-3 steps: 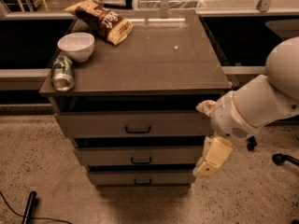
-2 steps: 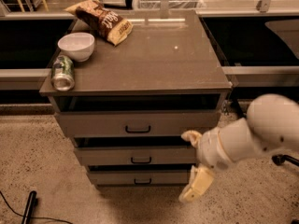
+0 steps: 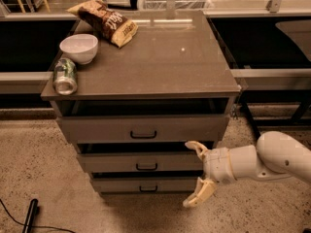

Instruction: Open bottom drawer

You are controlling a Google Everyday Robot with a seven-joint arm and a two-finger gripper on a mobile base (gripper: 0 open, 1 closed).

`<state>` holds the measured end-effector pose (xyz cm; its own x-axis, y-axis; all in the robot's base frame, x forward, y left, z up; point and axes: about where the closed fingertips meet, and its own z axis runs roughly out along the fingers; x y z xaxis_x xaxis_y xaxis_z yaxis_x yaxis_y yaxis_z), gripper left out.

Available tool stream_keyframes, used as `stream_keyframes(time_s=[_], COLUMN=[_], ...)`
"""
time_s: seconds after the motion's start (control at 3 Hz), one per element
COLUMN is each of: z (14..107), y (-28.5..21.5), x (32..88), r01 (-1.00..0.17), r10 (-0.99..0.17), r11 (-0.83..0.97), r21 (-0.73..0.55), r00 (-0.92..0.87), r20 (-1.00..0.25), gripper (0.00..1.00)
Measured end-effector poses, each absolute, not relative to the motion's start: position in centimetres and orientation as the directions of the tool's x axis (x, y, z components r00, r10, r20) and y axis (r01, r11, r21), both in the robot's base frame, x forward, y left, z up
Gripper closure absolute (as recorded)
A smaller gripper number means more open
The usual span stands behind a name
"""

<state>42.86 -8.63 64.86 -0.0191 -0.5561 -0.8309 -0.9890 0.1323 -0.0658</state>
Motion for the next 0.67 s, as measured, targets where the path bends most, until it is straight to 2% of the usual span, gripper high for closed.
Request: stream_keyframes(time_s=[0.33, 0.67], z=[65.5, 62.1], y=[-8.8, -9.9], x=[42.5, 44.1], r01=[-0.995, -0.992], r10=[-0.506, -0.581], r11=[0.079, 0.083], r21=[-0.058, -0.1], r00=[0.01, 0.033], r20=[-0.863, -0.813], gripper=[0.0, 0.0])
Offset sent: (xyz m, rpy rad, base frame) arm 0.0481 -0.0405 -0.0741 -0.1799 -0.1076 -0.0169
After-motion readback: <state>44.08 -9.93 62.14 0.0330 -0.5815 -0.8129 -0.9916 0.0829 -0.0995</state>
